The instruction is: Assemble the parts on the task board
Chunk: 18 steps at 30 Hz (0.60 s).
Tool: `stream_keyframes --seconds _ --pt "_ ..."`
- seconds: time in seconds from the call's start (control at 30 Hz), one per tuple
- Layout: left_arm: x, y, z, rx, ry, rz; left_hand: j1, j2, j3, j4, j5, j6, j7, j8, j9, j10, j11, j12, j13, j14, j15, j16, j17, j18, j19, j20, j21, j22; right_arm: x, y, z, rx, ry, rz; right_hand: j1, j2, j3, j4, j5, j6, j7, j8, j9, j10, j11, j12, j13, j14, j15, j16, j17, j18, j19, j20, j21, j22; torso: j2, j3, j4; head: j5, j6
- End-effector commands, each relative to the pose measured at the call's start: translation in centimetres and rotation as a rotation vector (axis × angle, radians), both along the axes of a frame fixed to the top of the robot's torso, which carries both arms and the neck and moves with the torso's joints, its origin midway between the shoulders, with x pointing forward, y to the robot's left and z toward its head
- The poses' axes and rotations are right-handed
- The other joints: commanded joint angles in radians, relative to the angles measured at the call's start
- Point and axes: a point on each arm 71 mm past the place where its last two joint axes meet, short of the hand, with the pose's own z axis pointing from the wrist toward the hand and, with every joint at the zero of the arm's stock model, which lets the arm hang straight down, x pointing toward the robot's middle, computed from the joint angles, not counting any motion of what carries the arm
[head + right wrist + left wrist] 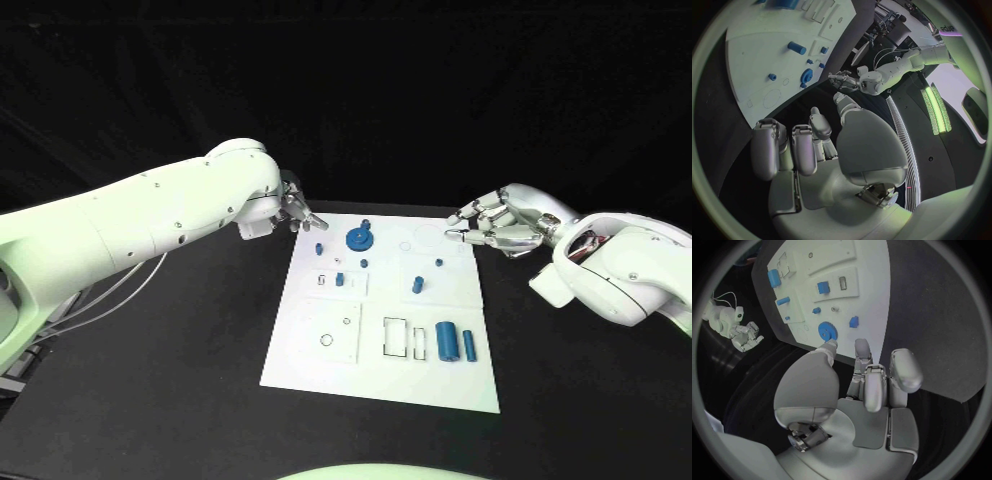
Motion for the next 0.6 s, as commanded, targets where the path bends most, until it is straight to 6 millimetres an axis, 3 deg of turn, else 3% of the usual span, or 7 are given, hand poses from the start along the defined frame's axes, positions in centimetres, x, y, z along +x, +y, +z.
stream_keyframes --seconds 0.03,0.17,0.3,0.6 --pt "0.0 -0.3 -0.5 0.01 0.038 -0.033 -0.01 0.005 -0.015 0.0 -0.001 0.011 0.001 -0.006 -0.007 0.0 0.003 0.005 -0.002 0.074 0.006 0.0 0.159 0.001 0.004 0.0 0.004 0.002 0.0 0.2 0.0 0.001 -0.006 0.007 -0.006 0.003 -0.005 -0.001 0.005 -0.006 -0.003 0.006 -0.001 0.0 0.0 0.002 -0.001 0.067 -0.006 -0.002 0.123 0.012 0.004 -0.005 -0.006 0.063 0.002 0.0008 -0.0039 0.004 0.002" --pt "0.1 -0.5 -0.7 0.013 0.047 -0.034 -0.015 0.011 -0.036 0.0 -0.001 0.021 -0.001 -0.003 -0.015 0.005 0.001 0.013 0.003 0.074 0.005 0.001 0.16 0.0 0.008 0.0 0.01 0.012 0.0 0.4 0.0 0.002 -0.006 0.011 -0.006 0.004 -0.004 -0.001 0.007 -0.006 -0.003 0.007 -0.002 0.0 0.0 0.002 -0.001 0.067 -0.006 -0.002 0.123 0.012 0.004 -0.005 -0.007 0.063 0.003 0.001 -0.0062 0.006 0.002" --pt "0.2 -0.7 -1.0 0.018 0.056 -0.034 -0.02 0.024 -0.049 0.0 -0.001 0.03 -0.004 0.002 -0.018 0.01 -0.001 0.023 0.011 0.074 0.004 0.001 0.16 -0.002 0.012 -0.001 0.015 0.02 0.0 0.6 0.0 0.002 -0.006 0.015 -0.006 0.004 -0.004 -0.001 0.007 -0.006 -0.003 0.007 -0.002 0.0 0.0 0.002 -0.001 0.067 -0.006 -0.002 0.123 0.012 0.004 -0.005 -0.007 0.063 0.003 0.0012 -0.0048 0.002 0.002" --pt "0.4 -0.7 -2.1 0.041 0.077 -0.03 -0.018 0.027 -0.06 -0.002 -0.001 0.035 -0.006 0.007 -0.019 0.018 -0.003 0.035 0.023 0.075 0.002 0.003 0.163 -0.004 0.017 -0.003 0.023 0.033 -0.1 0.6 0.0 0.002 -0.005 0.016 -0.006 0.004 -0.004 -0.001 0.007 -0.006 -0.003 0.007 -0.002 0.0 0.0 0.002 -0.001 0.067 -0.006 -0.002 0.123 0.012 0.004 -0.005 -0.007 0.063 0.002 0.0001 -0.0031 -0.006 -0.003"
